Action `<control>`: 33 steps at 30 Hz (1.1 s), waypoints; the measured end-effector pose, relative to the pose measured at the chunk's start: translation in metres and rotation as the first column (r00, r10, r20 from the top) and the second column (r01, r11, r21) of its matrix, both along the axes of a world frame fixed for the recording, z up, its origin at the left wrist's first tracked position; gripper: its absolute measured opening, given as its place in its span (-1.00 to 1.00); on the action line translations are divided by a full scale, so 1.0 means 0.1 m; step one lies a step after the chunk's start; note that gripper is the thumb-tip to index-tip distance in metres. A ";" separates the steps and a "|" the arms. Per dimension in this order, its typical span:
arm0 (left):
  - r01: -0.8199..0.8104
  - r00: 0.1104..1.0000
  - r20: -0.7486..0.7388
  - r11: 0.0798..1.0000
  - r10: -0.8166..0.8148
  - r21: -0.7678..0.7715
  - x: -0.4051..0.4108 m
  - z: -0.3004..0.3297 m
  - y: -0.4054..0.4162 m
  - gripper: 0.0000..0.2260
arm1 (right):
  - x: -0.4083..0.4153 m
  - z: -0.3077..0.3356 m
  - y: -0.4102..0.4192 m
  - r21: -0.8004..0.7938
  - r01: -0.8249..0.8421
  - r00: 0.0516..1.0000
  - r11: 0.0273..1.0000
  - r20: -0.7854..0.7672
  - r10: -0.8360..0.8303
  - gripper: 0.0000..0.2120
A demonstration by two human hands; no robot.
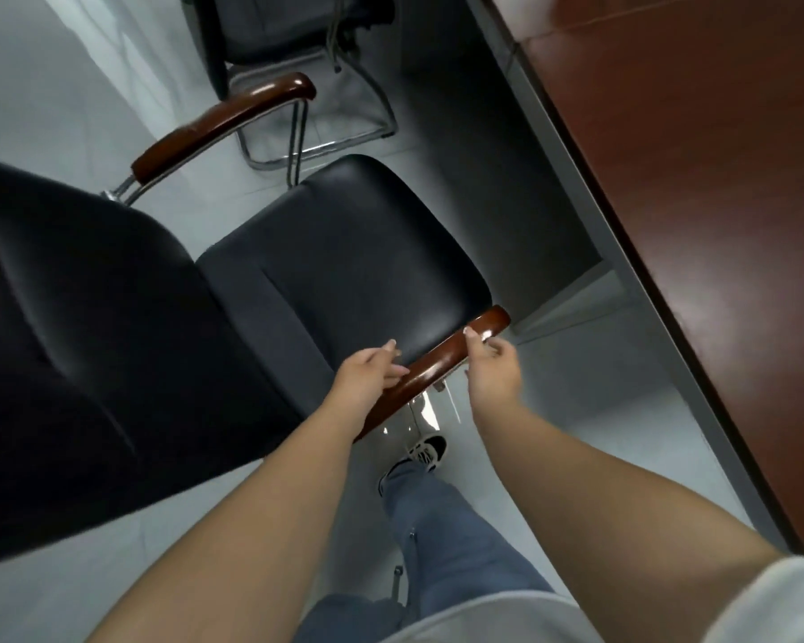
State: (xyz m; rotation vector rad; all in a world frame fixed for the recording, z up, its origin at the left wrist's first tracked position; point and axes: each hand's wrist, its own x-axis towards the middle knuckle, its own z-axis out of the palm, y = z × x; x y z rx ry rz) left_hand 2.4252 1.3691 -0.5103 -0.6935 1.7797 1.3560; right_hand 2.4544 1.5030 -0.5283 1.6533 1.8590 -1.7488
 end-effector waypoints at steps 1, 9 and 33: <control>-0.074 0.997 -0.021 0.997 0.075 0.031 0.10 0.07 -0.10 -0.77 | 0.07 0.07 -0.07 0.047 -0.053 0.998 0.998 -0.035 0.054 -0.60; -0.399 0.876 -0.197 0.891 0.440 0.216 1.42 0.61 -1.21 -0.82 | 1.07 0.59 -1.38 0.082 -0.266 0.913 0.960 -0.297 0.279 -0.84; -0.846 0.333 -0.318 0.430 0.888 0.315 1.95 1.23 -4.98 -0.90 | 0.96 1.06 -5.40 -0.125 -0.788 0.585 0.602 -0.458 0.670 -0.77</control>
